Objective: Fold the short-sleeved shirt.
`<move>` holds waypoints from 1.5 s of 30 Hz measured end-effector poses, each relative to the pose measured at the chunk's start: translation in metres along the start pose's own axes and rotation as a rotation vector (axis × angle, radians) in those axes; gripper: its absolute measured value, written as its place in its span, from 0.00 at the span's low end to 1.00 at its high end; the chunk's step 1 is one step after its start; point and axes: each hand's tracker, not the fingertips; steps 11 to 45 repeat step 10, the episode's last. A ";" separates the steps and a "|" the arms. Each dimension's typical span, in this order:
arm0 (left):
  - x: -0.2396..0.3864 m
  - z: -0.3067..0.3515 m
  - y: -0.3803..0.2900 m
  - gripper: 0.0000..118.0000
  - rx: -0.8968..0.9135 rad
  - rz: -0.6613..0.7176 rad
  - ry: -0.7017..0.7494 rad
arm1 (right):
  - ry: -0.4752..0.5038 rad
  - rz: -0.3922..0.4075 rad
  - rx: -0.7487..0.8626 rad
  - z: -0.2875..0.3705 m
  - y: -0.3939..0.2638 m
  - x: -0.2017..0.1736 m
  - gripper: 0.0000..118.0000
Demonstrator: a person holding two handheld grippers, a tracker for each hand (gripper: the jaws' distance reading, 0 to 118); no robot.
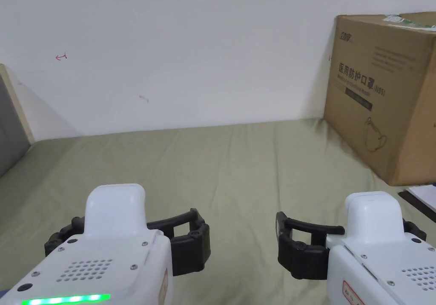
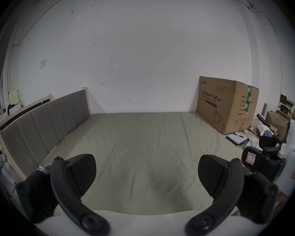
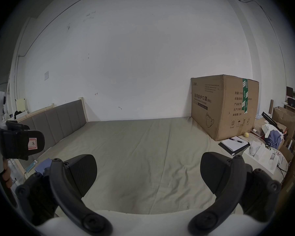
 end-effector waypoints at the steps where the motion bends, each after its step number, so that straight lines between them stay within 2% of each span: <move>1: 0.001 0.001 0.000 0.99 0.004 -0.005 0.002 | 0.000 0.001 -0.001 0.000 0.000 0.000 1.00; 5: 0.001 0.005 0.002 0.99 0.046 -0.023 0.035 | 0.002 0.000 -0.002 0.000 0.000 0.000 1.00; 45: -0.005 0.006 0.002 0.99 0.042 0.004 0.018 | 0.003 -0.003 -0.008 0.000 -0.001 -0.001 1.00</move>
